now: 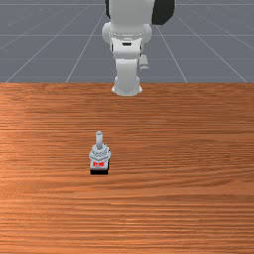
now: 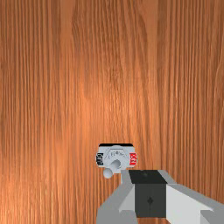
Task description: Turn on the trigger
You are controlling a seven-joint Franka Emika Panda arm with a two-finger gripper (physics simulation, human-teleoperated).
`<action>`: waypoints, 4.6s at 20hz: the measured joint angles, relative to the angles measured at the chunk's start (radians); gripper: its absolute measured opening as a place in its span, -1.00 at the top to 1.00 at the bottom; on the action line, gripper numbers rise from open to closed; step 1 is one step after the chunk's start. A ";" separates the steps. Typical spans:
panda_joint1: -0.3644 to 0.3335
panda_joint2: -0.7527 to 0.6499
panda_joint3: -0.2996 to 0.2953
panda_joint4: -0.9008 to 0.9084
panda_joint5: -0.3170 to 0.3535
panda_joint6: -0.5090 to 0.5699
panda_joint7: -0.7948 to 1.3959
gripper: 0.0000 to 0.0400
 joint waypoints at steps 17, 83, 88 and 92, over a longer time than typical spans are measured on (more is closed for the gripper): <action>-0.011 -0.200 0.000 -0.313 0.027 0.235 -0.029 1.00; -0.115 0.160 -0.075 -0.264 0.302 0.483 -0.429 1.00; -0.078 0.102 -0.115 -0.364 0.212 0.541 -0.382 1.00; -0.097 0.056 -0.099 -0.434 0.247 0.559 -0.423 1.00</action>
